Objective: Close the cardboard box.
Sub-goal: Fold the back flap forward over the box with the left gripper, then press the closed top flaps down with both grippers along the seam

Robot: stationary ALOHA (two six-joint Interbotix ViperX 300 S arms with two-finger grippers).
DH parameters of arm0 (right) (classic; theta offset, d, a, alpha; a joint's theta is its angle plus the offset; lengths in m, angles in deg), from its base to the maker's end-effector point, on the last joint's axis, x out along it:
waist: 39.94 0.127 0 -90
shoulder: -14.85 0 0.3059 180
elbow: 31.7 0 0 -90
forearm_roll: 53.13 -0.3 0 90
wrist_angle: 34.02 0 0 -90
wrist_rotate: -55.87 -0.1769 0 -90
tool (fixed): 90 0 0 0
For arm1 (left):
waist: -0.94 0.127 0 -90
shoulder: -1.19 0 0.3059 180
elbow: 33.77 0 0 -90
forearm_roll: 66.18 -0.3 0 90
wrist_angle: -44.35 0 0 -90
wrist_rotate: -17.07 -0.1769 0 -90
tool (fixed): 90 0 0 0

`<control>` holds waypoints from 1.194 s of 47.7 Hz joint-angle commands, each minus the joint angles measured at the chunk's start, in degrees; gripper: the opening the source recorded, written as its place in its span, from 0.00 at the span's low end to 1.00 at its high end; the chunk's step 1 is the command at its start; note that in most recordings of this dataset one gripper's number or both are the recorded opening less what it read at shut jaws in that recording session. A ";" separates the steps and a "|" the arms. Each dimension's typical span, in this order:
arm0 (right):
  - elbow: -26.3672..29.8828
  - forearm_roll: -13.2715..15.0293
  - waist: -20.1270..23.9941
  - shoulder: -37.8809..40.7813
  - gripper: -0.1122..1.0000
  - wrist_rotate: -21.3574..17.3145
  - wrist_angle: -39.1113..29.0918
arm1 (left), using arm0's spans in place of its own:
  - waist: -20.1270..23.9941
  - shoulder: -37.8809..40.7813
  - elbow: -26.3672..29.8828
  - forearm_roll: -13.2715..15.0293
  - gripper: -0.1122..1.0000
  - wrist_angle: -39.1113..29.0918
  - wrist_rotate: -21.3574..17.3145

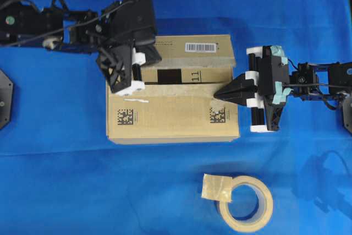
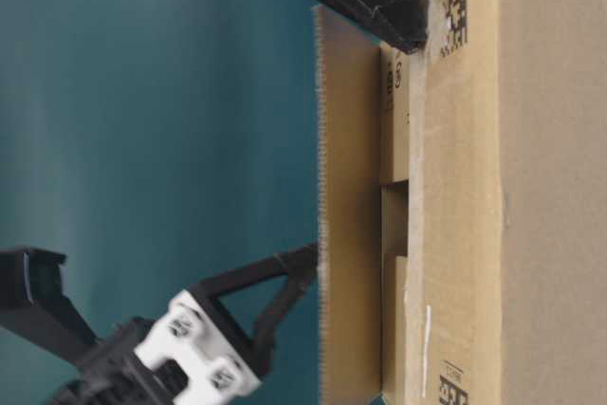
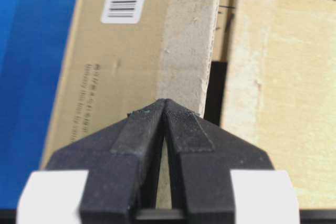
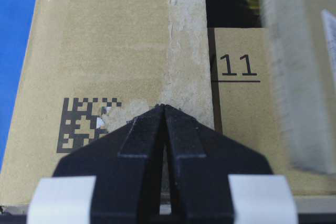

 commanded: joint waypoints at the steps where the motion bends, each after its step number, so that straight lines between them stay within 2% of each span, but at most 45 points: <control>1: 0.62 0.09 -0.35 -0.26 0.10 0.09 0.53 | -0.70 -1.23 -1.67 0.26 0.10 2.99 0.88; 13: 0.62 0.09 -0.35 -0.26 0.10 0.09 0.53 | -1.32 -1.32 -10.55 0.18 0.10 13.89 4.31; 21: 0.53 0.09 -0.88 -0.26 0.10 0.09 1.05 | -1.49 -2.90 -13.80 0.18 0.10 18.63 5.45; 38: 0.18 0.00 -3.52 -0.26 0.10 0.00 1.67 | -1.49 -3.78 -15.03 0.18 0.10 20.48 5.36; 57: -1.41 -0.26 -3.69 -0.26 0.10 -0.35 3.25 | -2.02 -3.87 -15.21 0.18 0.10 23.12 5.01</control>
